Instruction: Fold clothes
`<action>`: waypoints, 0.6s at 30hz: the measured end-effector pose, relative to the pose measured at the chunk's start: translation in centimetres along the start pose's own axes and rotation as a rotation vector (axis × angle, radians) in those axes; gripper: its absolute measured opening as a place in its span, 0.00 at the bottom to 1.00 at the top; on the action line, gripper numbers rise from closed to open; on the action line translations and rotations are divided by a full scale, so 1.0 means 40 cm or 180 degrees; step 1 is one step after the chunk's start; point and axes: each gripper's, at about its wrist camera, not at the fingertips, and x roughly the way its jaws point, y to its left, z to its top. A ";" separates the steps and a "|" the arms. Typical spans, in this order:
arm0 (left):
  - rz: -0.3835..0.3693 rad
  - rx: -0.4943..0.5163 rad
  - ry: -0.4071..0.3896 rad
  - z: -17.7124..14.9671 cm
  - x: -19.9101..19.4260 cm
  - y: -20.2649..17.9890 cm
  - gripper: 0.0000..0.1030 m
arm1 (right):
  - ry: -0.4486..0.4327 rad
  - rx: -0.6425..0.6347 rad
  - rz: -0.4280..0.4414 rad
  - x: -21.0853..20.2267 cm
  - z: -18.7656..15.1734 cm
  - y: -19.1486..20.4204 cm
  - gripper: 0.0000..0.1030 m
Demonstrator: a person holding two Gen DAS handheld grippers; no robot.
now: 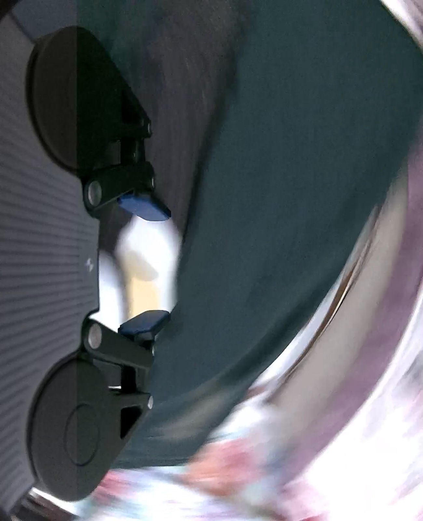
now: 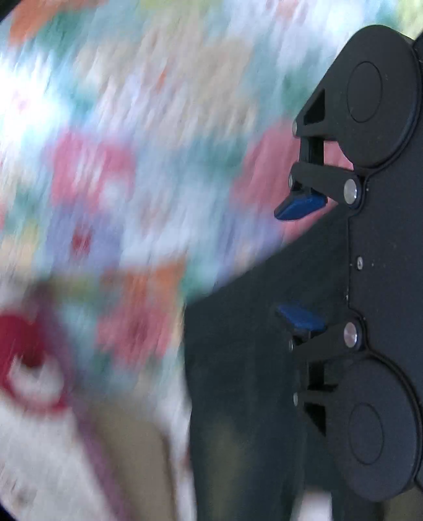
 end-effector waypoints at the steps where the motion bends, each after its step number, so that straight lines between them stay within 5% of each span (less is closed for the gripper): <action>1: 0.0054 -0.0183 -0.0100 0.014 -0.014 0.040 0.58 | 0.0062 0.0000 0.0178 0.009 0.000 0.022 0.63; 9: -0.0444 -0.1088 -0.0758 0.079 -0.039 0.225 0.51 | 0.0710 -0.0063 0.1109 0.082 -0.020 0.187 0.58; 11: -0.0408 -0.1032 -0.0787 0.085 -0.030 0.230 0.32 | 0.0872 -0.0079 0.1342 0.100 -0.025 0.228 0.58; 12: -0.0315 -0.0955 -0.0803 0.089 -0.033 0.227 0.08 | 0.0953 -0.0087 0.1458 0.109 -0.028 0.249 0.58; 13: -0.0207 -0.0859 -0.0832 0.092 -0.038 0.223 0.01 | 0.1034 -0.0095 0.1575 0.119 -0.030 0.269 0.58; 18: 0.0098 -0.0422 -0.0974 0.101 -0.125 0.190 0.00 | 0.0772 -0.0472 0.1494 0.121 -0.004 0.322 0.60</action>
